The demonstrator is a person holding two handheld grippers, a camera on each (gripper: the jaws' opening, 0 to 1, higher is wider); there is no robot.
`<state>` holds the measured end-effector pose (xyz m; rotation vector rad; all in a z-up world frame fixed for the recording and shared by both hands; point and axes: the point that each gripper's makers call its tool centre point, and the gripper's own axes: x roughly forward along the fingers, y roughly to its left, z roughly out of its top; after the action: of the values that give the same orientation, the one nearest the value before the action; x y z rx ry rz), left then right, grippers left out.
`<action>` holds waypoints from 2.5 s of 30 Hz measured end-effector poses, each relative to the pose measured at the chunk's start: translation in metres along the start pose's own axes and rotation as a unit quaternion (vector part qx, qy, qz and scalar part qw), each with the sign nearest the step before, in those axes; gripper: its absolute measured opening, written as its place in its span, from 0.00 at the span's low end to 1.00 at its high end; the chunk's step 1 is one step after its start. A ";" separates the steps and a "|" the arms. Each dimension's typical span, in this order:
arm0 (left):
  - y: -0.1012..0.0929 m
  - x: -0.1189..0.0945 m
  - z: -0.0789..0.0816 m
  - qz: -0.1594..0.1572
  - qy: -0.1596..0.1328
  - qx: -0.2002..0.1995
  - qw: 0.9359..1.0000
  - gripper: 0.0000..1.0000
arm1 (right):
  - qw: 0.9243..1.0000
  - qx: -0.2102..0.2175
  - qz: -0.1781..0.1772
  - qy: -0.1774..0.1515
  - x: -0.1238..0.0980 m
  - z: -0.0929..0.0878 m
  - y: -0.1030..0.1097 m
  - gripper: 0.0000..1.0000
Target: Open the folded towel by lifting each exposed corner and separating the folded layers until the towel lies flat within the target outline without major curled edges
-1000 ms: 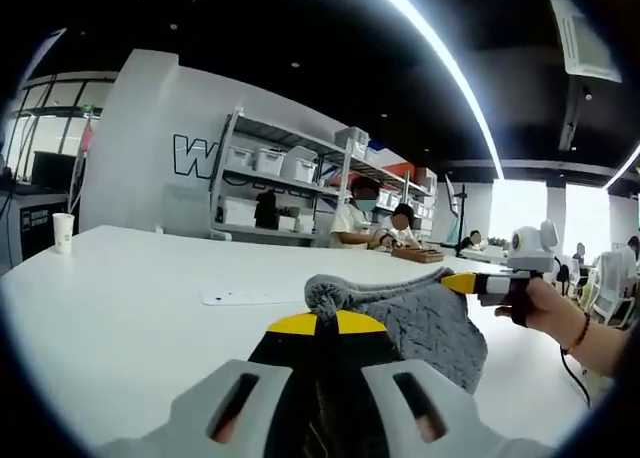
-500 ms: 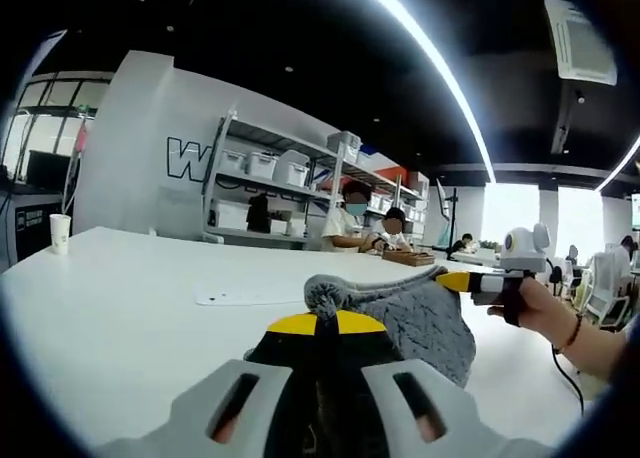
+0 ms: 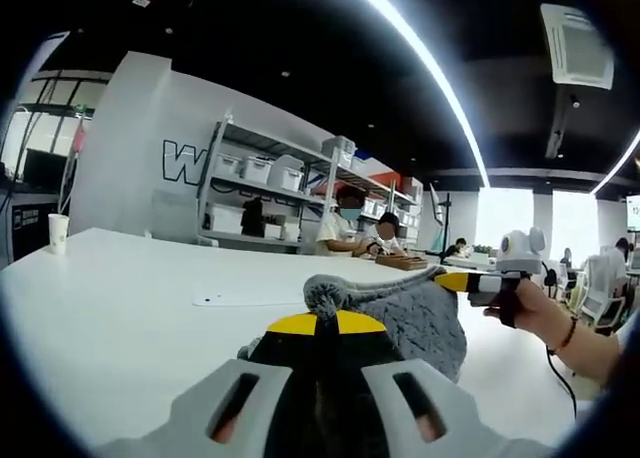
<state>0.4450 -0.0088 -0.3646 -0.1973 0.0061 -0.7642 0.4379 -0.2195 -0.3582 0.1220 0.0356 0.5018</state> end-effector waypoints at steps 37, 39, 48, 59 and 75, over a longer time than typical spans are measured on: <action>-0.029 -0.031 -0.001 -0.015 -0.019 0.003 1.000 0.01 | 0.999 0.014 0.020 -0.031 -0.033 0.001 0.022 0.00; -0.030 -0.033 -0.002 -0.017 -0.021 0.008 1.000 0.02 | 0.999 0.012 0.019 -0.030 -0.034 0.001 0.023 0.00; -0.037 -0.039 0.000 -0.022 -0.026 0.019 0.999 0.01 | 0.999 0.015 0.021 -0.035 -0.043 -0.001 0.027 0.00; -0.041 -0.048 -0.002 -0.028 -0.034 0.018 0.999 0.02 | 0.999 -0.003 0.021 -0.041 -0.051 0.003 0.035 0.00; -0.048 -0.061 -0.006 -0.031 -0.040 0.023 0.998 0.02 | 0.999 0.000 0.024 -0.046 -0.063 -0.004 0.050 0.00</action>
<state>0.3675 -0.0013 -0.3664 -0.1839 -0.0941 -0.8173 0.3586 -0.2065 -0.3552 0.1449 -0.0567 0.5433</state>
